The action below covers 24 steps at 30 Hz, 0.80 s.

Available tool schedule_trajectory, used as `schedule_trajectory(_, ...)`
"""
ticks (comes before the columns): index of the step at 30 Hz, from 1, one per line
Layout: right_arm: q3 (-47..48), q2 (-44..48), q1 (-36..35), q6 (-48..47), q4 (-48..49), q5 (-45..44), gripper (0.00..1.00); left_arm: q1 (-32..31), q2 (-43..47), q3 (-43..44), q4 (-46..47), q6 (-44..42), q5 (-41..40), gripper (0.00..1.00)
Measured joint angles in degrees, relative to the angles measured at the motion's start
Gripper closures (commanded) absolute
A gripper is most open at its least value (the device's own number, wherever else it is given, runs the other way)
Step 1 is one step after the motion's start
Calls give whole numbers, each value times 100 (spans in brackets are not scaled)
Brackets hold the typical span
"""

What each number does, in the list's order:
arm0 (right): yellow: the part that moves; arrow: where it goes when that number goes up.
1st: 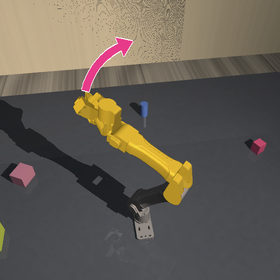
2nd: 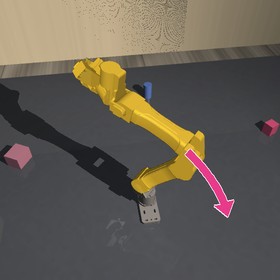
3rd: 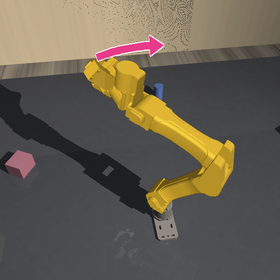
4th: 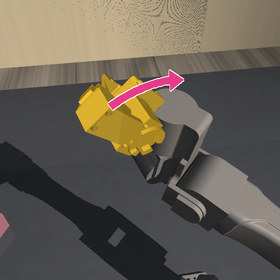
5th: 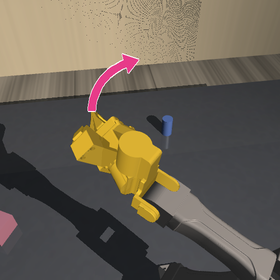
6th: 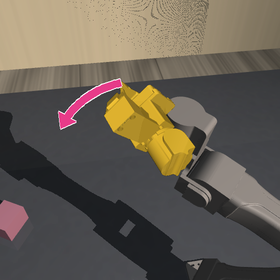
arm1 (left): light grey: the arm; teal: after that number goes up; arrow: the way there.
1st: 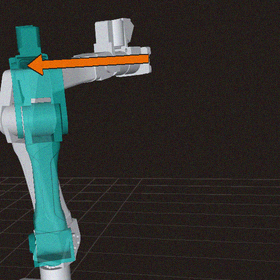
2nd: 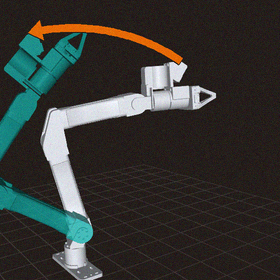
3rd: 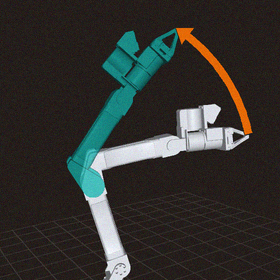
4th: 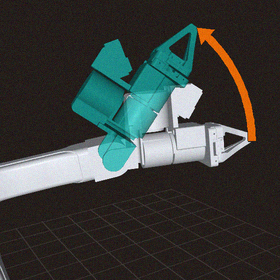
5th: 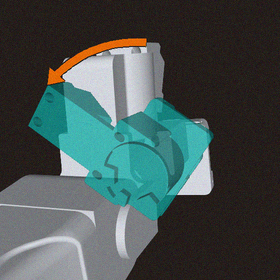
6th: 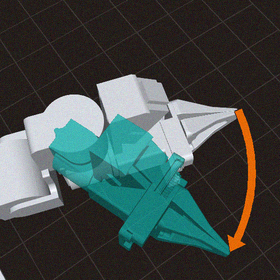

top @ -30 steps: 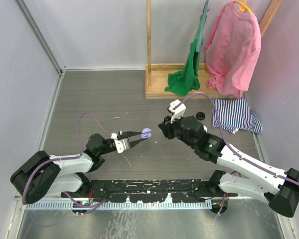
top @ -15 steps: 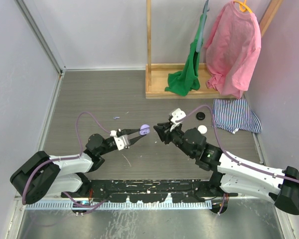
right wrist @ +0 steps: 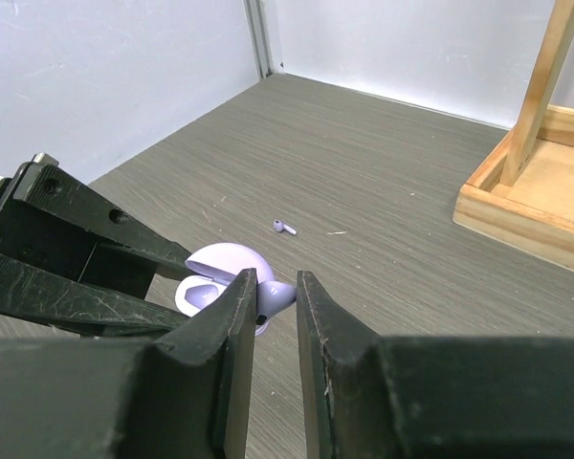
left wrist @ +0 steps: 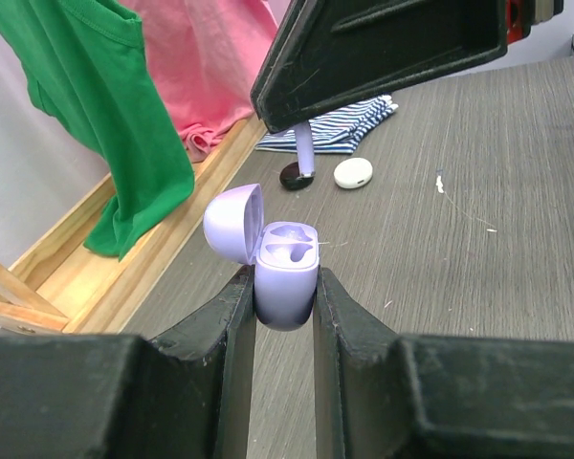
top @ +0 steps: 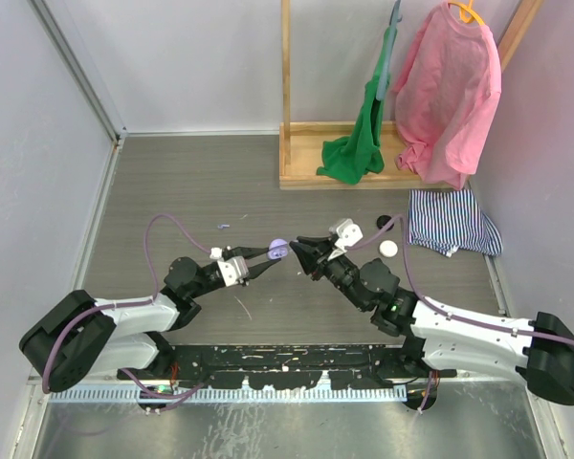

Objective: Insert the wireless bluetooth earbuds into the charging case
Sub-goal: Place the earbud in the charging case.

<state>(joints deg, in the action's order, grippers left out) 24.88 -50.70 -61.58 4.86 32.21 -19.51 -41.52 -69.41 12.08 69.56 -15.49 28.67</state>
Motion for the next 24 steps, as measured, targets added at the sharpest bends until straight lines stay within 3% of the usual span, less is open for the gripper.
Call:
schedule_trajectory(10,-306,-402,-116,-2,1003,-103,78,0,-52,4,142,184,0,100)
schedule_trajectory(24,-339,-713,-138,44,1547,-243,78,0,-76,11,190,286,2,100)
